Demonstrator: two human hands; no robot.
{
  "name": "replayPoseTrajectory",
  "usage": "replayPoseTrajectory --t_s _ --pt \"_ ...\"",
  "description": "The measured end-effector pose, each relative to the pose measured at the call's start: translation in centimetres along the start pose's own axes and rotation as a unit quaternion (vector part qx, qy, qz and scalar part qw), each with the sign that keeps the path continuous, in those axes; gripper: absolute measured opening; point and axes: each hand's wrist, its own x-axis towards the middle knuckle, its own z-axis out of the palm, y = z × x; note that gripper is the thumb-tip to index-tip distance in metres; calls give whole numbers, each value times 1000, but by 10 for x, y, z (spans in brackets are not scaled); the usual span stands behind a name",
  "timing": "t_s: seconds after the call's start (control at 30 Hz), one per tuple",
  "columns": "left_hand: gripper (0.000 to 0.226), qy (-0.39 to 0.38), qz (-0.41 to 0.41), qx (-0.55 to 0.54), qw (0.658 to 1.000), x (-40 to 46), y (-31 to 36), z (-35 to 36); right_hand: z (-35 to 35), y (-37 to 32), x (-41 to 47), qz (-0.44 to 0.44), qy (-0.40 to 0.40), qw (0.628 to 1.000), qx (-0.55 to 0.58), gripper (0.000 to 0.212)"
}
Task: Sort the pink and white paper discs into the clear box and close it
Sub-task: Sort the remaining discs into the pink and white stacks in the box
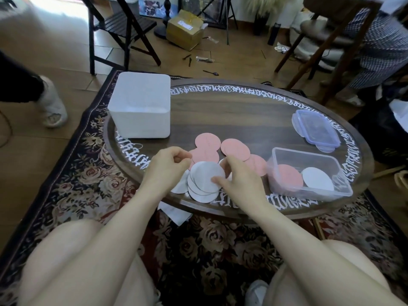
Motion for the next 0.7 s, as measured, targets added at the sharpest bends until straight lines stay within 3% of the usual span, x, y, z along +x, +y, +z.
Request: replayPoseTrajectory --t_s 0.17,0.37,0.47,0.6,0.7 --pt "17 -40 10 -52 998 0 -3 9 -7 -1 5 54 -2 971 231 16" --pt "13 -58 -16 -123 991 -3 4 15 -15 -5 6 64 17 945 321 16" --pt "15 -1 -49 -210 977 -1 7 10 -17 -5 7 63 33 956 284 15" --pt "6 64 -93 -309 944 -1 9 2 -6 2 11 21 27 991 133 13" --pt "6 74 -89 -318 941 -2 11 2 5 3 12 2 13 999 33 35"
